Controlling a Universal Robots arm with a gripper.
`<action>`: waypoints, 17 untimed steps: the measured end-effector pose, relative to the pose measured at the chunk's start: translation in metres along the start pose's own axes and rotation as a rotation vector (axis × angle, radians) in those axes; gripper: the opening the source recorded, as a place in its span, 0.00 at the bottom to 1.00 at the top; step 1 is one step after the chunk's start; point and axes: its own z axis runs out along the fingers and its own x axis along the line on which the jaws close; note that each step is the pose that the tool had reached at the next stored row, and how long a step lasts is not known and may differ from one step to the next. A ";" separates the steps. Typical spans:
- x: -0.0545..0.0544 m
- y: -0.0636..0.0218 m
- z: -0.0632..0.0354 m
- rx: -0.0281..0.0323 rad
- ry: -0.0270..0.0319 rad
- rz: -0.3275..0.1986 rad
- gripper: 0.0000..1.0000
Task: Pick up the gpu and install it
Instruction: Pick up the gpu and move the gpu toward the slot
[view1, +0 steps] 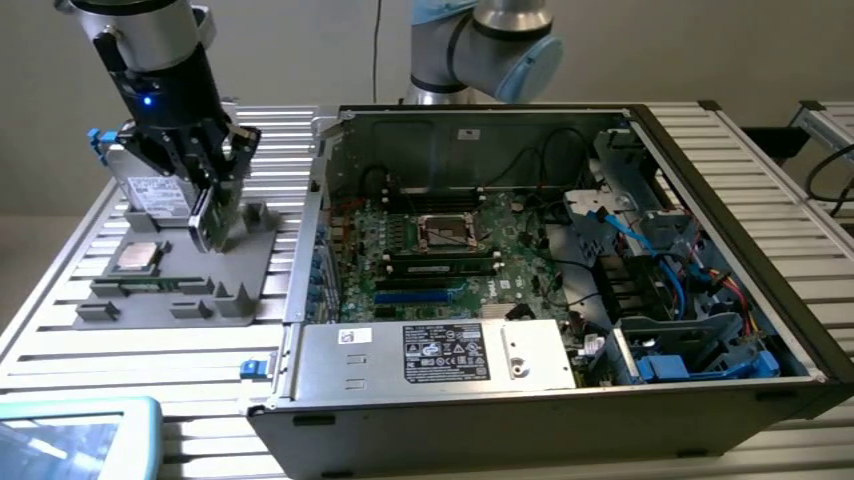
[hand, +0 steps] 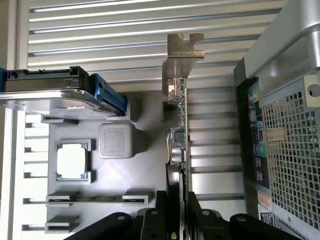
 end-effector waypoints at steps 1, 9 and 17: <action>-0.001 0.0006 -0.0045 0.0000 0.0000 0.000 0.27; -0.017 0.0056 -0.0409 0.0001 0.0001 0.000 0.27; -0.047 0.0117 -0.0789 0.0000 0.0000 0.000 0.27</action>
